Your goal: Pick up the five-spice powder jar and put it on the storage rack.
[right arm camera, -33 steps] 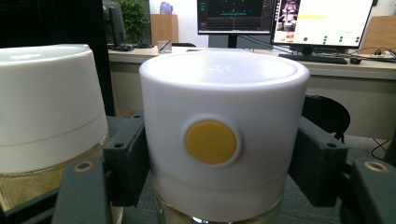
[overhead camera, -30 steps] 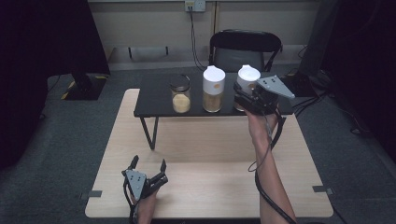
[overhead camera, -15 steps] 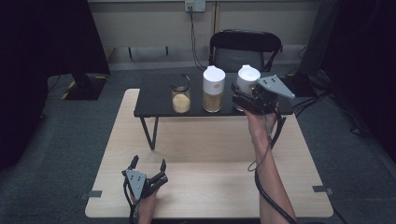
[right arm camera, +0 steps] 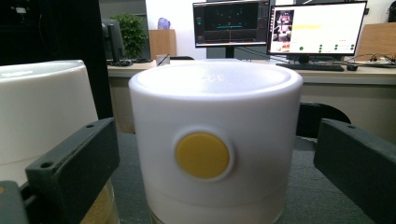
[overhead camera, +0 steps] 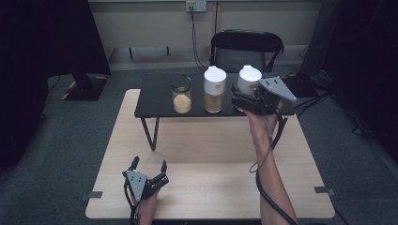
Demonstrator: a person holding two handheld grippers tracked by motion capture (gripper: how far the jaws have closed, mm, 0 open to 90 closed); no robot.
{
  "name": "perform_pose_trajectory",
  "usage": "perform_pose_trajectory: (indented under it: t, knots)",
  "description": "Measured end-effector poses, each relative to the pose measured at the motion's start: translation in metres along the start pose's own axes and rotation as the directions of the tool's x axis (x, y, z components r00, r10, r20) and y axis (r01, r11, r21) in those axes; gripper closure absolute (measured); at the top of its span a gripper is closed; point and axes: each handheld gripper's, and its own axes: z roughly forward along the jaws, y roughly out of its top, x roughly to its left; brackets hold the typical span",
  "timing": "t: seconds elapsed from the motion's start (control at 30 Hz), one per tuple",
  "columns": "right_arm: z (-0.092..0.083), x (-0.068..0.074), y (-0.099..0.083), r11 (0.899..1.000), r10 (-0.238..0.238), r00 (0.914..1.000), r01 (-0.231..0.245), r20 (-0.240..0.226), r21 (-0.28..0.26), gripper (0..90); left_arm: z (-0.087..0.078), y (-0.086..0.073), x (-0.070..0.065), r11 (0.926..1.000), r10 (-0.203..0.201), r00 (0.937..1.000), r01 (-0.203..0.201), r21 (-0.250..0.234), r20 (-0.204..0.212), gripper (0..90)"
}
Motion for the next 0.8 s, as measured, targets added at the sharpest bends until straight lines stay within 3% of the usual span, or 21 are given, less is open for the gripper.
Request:
perform_pose_trajectory:
  t: [0.13,0.33,0.8]
  knots:
    - [0.000,0.000,0.000,1.000,0.016,0.9999,-0.016,-0.005,-0.001,0.0,0.000,0.000,0.000,1.0000,0.000,1.0000,0.000,0.000,0.000,3.3]
    - [-0.001,0.003,0.001,1.000,-0.004,0.9999,0.004,0.014,-0.012,0.0,0.000,0.000,0.000,1.0000,0.000,1.0000,0.000,0.000,0.000,3.3]
    - [-0.015,0.008,0.000,0.999,-0.010,0.9999,0.010,0.003,-0.047,0.0,0.000,0.000,0.000,1.0000,0.000,1.0000,0.000,0.000,0.000,3.3]
